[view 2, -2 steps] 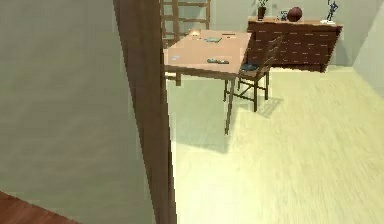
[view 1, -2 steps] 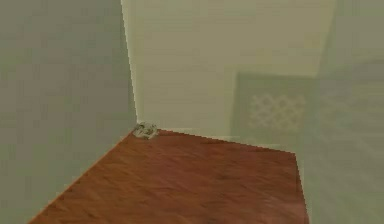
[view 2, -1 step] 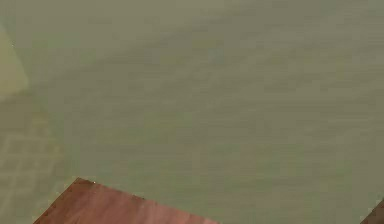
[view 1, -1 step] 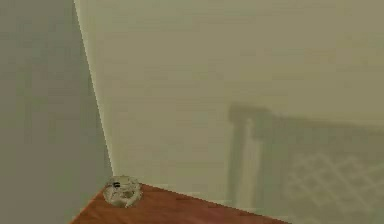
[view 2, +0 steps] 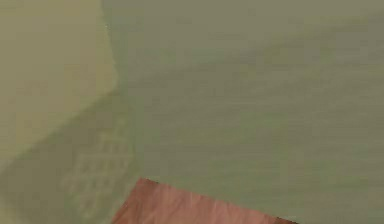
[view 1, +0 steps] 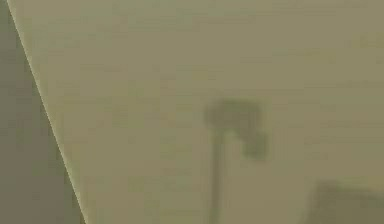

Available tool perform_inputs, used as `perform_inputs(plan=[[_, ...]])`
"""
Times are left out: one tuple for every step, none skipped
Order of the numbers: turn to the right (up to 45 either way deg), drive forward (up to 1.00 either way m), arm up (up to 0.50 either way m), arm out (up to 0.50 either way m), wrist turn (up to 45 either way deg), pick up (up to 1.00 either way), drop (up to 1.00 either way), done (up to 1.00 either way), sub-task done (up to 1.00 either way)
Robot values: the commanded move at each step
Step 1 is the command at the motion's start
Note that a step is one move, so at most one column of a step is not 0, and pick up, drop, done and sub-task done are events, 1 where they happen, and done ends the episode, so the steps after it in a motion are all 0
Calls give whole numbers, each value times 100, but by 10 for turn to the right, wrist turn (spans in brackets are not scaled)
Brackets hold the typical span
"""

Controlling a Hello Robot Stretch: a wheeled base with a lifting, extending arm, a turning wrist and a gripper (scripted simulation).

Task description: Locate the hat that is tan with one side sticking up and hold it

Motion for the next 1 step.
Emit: perform_inputs(plan=[[-450, 0, 0, 0, 0, 0, 0, 0, 0]])
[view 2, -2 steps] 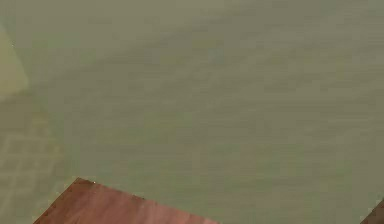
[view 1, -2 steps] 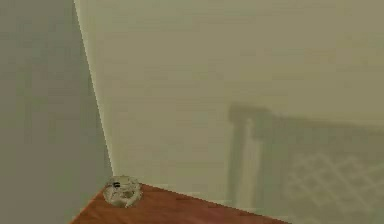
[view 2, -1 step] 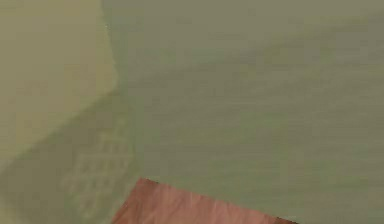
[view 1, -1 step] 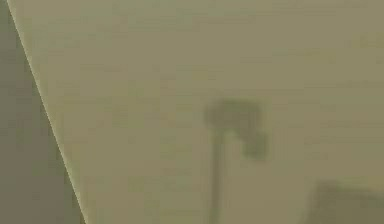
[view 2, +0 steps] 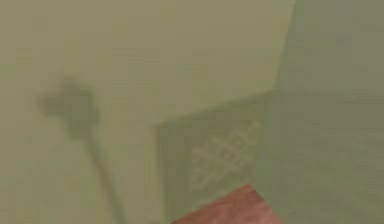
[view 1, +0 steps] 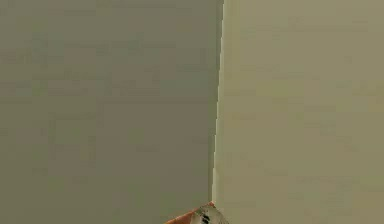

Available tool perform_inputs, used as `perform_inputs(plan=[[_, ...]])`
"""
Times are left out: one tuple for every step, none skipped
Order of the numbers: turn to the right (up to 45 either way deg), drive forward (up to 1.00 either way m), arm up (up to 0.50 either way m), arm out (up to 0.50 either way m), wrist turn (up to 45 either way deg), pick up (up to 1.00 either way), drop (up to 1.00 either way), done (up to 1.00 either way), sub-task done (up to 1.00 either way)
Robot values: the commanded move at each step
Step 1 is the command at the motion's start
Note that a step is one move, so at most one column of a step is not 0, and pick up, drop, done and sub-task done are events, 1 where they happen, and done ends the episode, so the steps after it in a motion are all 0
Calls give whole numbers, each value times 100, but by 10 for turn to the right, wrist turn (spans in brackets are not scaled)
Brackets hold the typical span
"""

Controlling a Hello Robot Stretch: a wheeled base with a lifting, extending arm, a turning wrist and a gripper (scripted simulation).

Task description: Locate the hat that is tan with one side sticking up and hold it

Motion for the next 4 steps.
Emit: perform_inputs(plan=[[-450, 0, 0, 0, 0, 0, 0, 0, 0], [-330, 0, 0, 0, 0, 0, 0, 0, 0], [0, 0, 10, 0, 0, 0, 0, 0, 0], [0, 0, 0, 50, 0, 0, 0, 0, 0]])
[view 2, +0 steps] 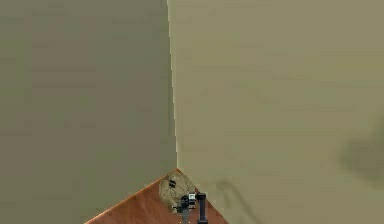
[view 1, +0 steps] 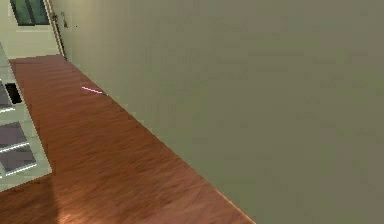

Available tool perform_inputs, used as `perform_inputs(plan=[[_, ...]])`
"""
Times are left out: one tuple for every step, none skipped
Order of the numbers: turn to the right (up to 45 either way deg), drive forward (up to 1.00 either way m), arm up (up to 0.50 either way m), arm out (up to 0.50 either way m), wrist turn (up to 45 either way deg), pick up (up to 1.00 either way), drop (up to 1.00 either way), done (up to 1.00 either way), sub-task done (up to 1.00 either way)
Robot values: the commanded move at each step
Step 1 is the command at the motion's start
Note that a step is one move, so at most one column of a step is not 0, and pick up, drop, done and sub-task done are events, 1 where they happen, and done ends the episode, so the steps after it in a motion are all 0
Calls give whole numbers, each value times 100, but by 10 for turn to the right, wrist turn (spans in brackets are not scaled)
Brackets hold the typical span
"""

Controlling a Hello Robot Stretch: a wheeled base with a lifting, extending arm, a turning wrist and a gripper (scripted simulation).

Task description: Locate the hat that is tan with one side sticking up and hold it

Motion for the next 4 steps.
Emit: perform_inputs(plan=[[0, 0, 0, 0, 450, 0, 0, 0, 0], [0, 0, 0, 0, 450, 0, 0, 0, 0], [0, 0, 0, 0, 450, 0, 0, 0, 0], [0, 0, 0, 0, 330, 0, 0, 0, 0]])
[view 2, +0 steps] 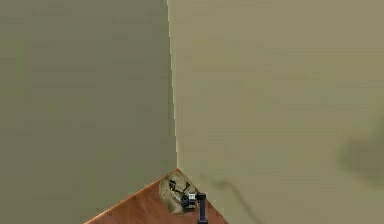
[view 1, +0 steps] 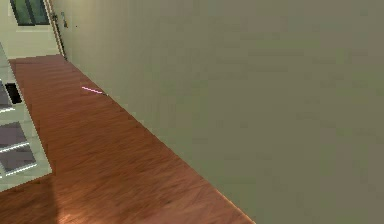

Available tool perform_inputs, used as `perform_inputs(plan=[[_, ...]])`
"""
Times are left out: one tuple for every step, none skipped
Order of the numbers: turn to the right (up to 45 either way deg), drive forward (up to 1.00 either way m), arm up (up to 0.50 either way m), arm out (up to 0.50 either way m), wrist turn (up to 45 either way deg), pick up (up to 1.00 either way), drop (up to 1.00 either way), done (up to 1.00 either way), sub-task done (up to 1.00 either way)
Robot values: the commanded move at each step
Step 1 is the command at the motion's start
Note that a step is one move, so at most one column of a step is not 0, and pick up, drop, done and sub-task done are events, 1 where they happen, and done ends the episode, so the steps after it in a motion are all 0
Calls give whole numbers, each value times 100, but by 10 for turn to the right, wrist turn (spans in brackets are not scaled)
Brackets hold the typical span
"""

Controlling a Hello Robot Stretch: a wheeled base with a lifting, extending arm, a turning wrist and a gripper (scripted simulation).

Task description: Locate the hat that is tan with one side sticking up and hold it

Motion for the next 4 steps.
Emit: perform_inputs(plan=[[0, 0, -30, 0, 0, 0, 0, 0, 0], [0, 0, 0, 0, 0, 100, 0, 0, 0], [0, 0, 10, 0, 0, 0, 0, 0, 0], [0, 0, 0, 0, 0, 0, 0, 100, 0]])
